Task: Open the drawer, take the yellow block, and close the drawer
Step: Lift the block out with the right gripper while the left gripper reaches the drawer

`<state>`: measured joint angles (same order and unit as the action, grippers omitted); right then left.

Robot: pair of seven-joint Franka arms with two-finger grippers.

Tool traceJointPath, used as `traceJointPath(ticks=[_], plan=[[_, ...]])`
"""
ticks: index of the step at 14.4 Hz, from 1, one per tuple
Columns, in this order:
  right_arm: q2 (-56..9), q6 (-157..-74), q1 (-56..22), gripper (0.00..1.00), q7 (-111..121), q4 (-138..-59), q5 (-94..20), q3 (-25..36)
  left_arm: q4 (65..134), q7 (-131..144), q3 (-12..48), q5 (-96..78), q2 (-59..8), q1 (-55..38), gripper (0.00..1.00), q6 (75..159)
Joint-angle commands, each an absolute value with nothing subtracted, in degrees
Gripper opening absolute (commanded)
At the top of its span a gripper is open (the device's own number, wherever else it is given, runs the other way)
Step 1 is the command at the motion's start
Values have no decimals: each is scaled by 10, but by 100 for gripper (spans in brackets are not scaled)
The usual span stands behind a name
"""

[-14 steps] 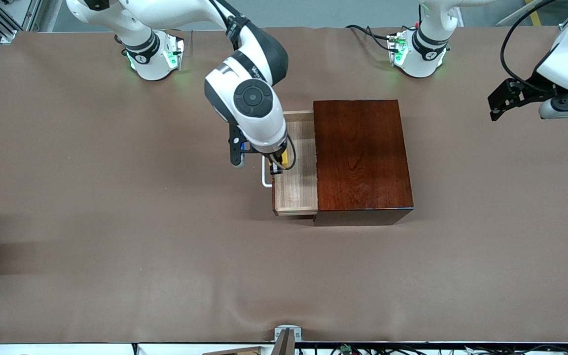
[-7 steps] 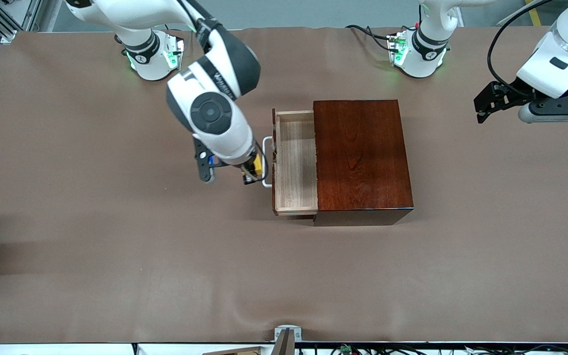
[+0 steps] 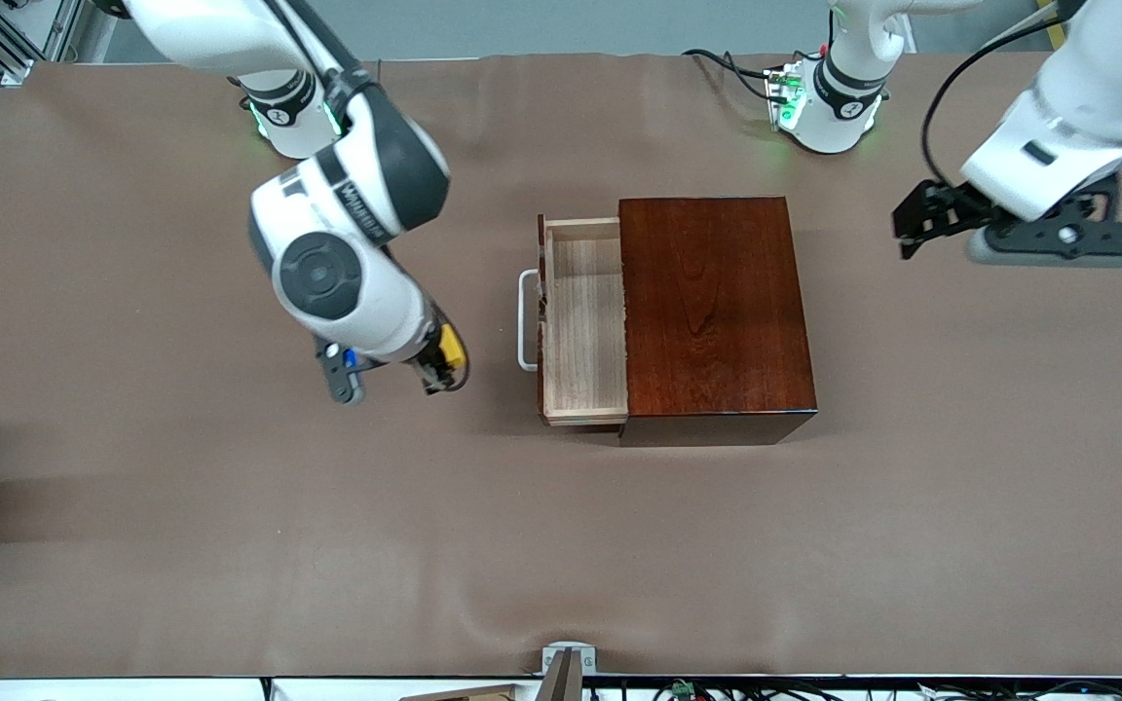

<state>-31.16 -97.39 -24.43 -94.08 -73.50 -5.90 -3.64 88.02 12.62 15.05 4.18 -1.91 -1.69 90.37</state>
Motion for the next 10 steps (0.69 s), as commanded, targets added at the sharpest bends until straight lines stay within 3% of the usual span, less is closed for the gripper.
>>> traceJointPath(ticks=[1,6,10], plan=[[-297,-969,-201,0,-856,-753,-68,-44,835,191,177,31,-65,-28,100,903],[-286,-976,-139,0,-677,-794,-52,-42,788,342,185,33,-137,-109,100,917],[-255,-983,-111,0,-555,-847,-13,-40,785,492,184,35,-180,-178,100,989]])
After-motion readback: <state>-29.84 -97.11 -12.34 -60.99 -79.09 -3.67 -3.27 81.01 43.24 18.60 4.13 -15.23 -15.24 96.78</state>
